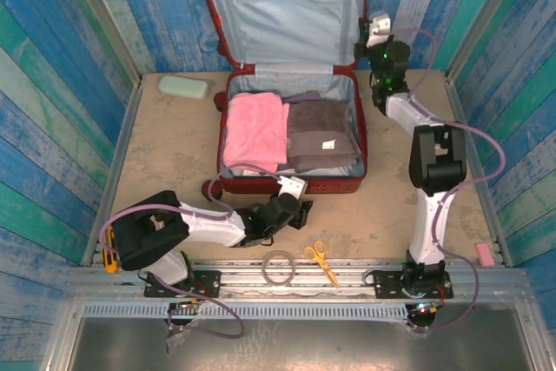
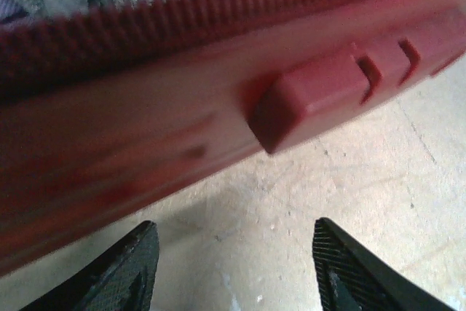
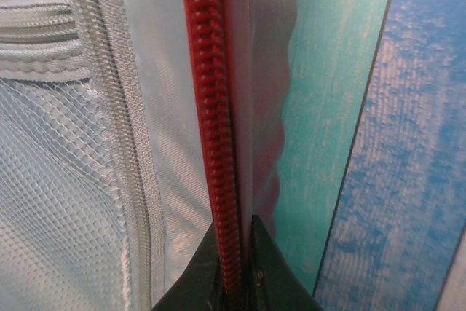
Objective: Pack the luggage
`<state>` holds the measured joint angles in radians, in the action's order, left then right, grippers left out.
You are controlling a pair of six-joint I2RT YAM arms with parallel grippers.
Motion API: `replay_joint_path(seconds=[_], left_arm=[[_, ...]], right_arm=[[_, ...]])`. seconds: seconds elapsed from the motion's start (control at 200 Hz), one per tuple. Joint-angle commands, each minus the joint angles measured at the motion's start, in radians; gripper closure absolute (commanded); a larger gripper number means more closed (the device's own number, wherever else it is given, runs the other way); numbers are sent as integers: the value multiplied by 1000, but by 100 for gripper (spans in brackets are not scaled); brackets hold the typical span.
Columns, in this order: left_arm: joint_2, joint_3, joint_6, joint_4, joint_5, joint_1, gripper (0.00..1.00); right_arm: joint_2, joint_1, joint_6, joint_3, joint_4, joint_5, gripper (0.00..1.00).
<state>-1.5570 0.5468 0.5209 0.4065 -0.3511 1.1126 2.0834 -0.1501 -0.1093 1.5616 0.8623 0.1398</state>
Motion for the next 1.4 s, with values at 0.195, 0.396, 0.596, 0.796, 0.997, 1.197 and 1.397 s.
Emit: replay_joint_path(seconds=[0.195, 0.396, 0.596, 0.796, 0.997, 1.197, 1.397], left_arm=[[15, -18, -56, 227, 102, -42, 44], [311, 12, -257, -160, -16, 198, 38], [532, 45, -319, -314, -2, 269, 36], [532, 272, -380, -443, -351, 261, 30], [402, 607, -193, -907, -520, -199, 27], [313, 696, -156, -969, -130, -841, 33], [-169, 1016, -219, -1227, 89, -1043, 47]], right_arm=[[-584, -3, 374, -761, -138, -12, 46], [-1107, -149, 527, -1022, -788, -16, 39], [-1478, -174, 666, -934, -1391, -336, 35], [-1414, -174, 648, -815, -1435, -237, 45], [-1140, -332, 583, -674, -1393, -98, 46], [-1005, -592, 542, -513, -1408, -108, 50], [-950, -745, 517, -412, -1511, -233, 54]])
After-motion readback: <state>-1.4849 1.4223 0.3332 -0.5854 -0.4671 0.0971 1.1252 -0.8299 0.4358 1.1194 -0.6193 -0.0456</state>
